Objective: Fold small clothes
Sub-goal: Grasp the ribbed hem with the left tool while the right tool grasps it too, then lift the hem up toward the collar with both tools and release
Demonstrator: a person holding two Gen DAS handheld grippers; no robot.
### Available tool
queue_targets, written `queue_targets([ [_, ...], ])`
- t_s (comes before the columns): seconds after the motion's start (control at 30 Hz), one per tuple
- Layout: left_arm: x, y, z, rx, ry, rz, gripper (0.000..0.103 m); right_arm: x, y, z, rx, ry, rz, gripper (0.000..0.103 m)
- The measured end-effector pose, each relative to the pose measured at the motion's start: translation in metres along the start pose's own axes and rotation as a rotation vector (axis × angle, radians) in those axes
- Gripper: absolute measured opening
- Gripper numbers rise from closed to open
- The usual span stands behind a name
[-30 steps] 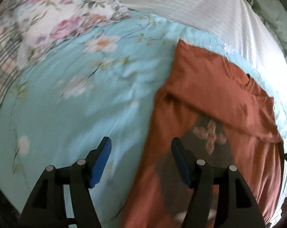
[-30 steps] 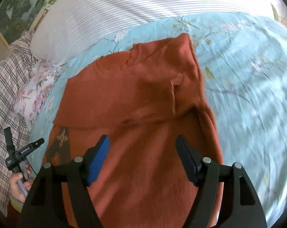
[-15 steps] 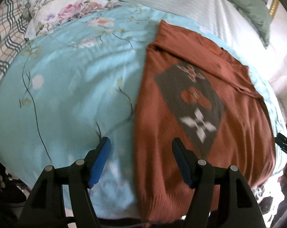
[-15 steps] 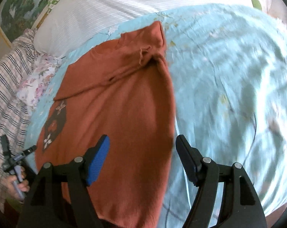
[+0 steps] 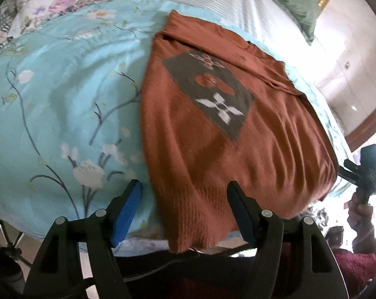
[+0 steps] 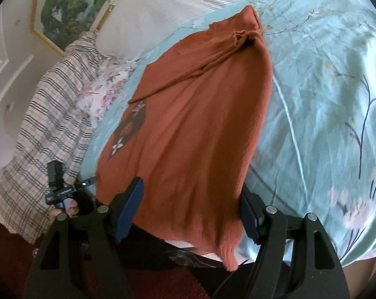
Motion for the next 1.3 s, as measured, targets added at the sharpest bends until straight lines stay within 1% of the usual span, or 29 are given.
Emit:
queue_targets([
  [0.1,0.002,0.002,0.004,0.025,-0.015,0.01,0.07,-0.007,0.002,0.006,-0.011,0.002,0.0,0.072],
  [0.23,0.002,0.003,0.007,0.052,-0.022,0.024,0.07,-0.018,0.012,0.008,0.027,0.03,0.009,0.071],
  [0.3,0.003,0.001,0.008,0.042,-0.022,0.036,0.07,-0.018,0.009,0.012,0.031,0.02,-0.024,0.071],
  [0.37,0.004,-0.001,0.006,0.02,-0.02,0.051,0.069,-0.01,0.002,0.019,0.018,-0.014,-0.07,0.072],
  [0.43,0.004,-0.002,0.004,0.009,-0.02,0.067,0.063,-0.003,-0.009,0.025,-0.004,-0.024,-0.117,0.072],
  [0.5,0.003,-0.004,0.005,-0.004,-0.025,0.082,0.061,0.003,-0.018,0.032,-0.009,-0.041,-0.167,0.072],
  [0.57,0.003,-0.007,0.004,-0.029,-0.03,0.119,0.061,0.005,-0.022,0.039,-0.035,-0.057,-0.182,0.072],
  [0.6,0.003,-0.009,0.004,-0.033,-0.035,0.13,0.059,0.006,-0.02,0.041,-0.042,-0.061,-0.175,0.069],
  [0.63,0.004,-0.009,0.003,-0.032,-0.037,0.132,0.05,0.007,-0.017,0.042,-0.042,-0.066,-0.163,0.063],
  [0.67,0.005,-0.01,0.002,-0.026,-0.04,0.128,0.042,0.009,-0.014,0.043,-0.038,-0.069,-0.141,0.045],
  [0.7,0.007,-0.012,0.0,-0.012,-0.046,0.114,0.024,0.011,-0.009,0.044,-0.032,-0.072,-0.107,0.024],
  [0.73,0.008,-0.013,0.0,-0.011,-0.051,0.113,0.019,0.013,-0.006,0.044,-0.033,-0.073,-0.08,0.016],
  [0.77,0.009,-0.015,-0.001,-0.021,-0.059,0.123,0.018,0.013,-0.003,0.044,-0.04,-0.075,-0.046,0.013],
  [0.83,0.009,-0.018,-0.001,-0.046,-0.061,0.14,0.012,0.011,-0.006,0.042,-0.07,-0.071,-0.014,0.012],
  [0.9,0.005,-0.018,-0.002,-0.062,-0.052,0.145,0.01,0.005,-0.013,0.037,-0.099,-0.06,-0.002,0.011],
  [0.97,-0.003,-0.015,-0.003,-0.073,-0.02,0.139,0.009,-0.005,-0.022,0.028,-0.099,-0.021,-0.023,0.011],
  [1.0,-0.009,-0.011,-0.007,-0.084,0.009,0.139,0.009,-0.01,-0.025,0.023,-0.1,-0.003,-0.028,0.01],
  [1.07,-0.017,-0.006,-0.015,-0.107,0.049,0.158,0.009,-0.017,-0.03,0.012,-0.097,0.038,-0.033,0.008],
  [1.13,-0.025,0.004,-0.033,-0.135,0.115,0.189,0.008,-0.025,-0.035,-0.004,-0.08,0.093,-0.05,0.008],
  [1.17,-0.028,0.006,-0.04,-0.137,0.135,0.194,0.008,-0.026,-0.036,-0.011,-0.074,0.117,-0.05,0.008],
  [1.2,-0.032,0.013,-0.054,-0.133,0.175,0.199,0.008,-0.027,-0.037,-0.021,-0.068,0.144,-0.045,0.008],
  [1.3,-0.037,0.027,-0.088,-0.12,0.259,0.214,0.008,-0.028,-0.036,-0.047,-0.072,0.212,-0.007,0.008],
])
Point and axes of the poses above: each gripper's, at about its wrist camera, not at the fingertips, and x roughly the way its jaws point, y to its right, z to its underside, the point moved 6 cm from there along x, roughly the way its jaws point, and after that the axes turned 10 degrees about y, right-handed, at the moved point
